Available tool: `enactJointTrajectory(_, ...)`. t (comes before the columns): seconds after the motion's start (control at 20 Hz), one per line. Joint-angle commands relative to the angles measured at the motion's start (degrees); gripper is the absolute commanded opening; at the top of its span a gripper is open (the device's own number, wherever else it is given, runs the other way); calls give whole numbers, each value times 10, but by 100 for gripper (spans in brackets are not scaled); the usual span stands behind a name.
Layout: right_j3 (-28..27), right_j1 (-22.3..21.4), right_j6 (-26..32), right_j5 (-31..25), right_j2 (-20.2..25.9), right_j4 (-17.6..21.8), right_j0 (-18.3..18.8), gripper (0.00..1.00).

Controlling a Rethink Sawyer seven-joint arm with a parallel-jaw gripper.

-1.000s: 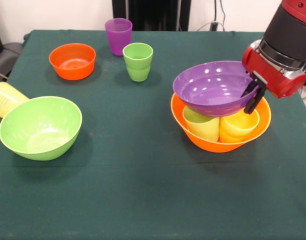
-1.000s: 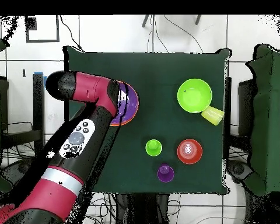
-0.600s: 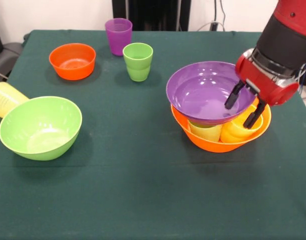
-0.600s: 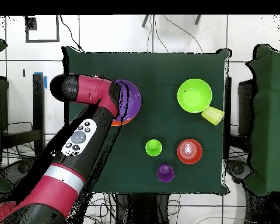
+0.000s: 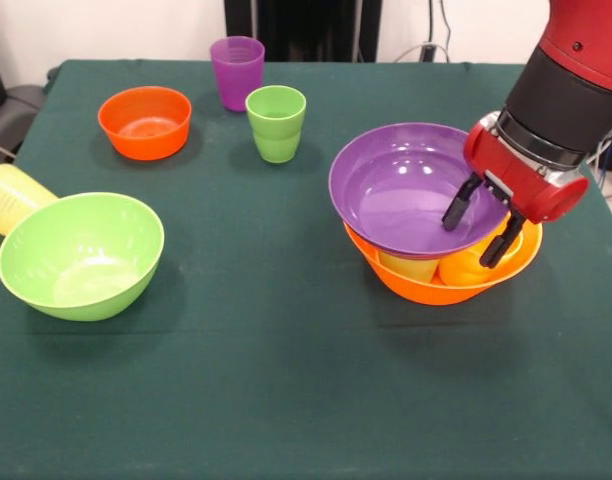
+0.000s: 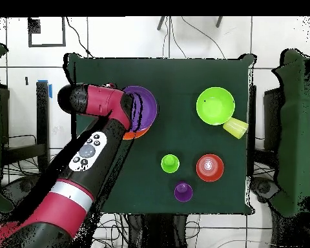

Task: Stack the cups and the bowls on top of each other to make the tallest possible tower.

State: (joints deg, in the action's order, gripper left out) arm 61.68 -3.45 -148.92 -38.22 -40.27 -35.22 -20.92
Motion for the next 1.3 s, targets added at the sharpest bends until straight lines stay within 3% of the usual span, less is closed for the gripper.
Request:
enactJointTrajectory(0.05, 37, 26, -103, -5, 77, 3, -5, 100)
enactJointTrajectory(0.4, 53, 1, -92, -27, 80, 4, -2, 100)
enactJointTrajectory(1.0, 92, -85, -66, -104, 74, 17, -15, 100)
enactJointTrajectory(1.3, 94, -93, -72, -112, 80, 17, -21, 100)
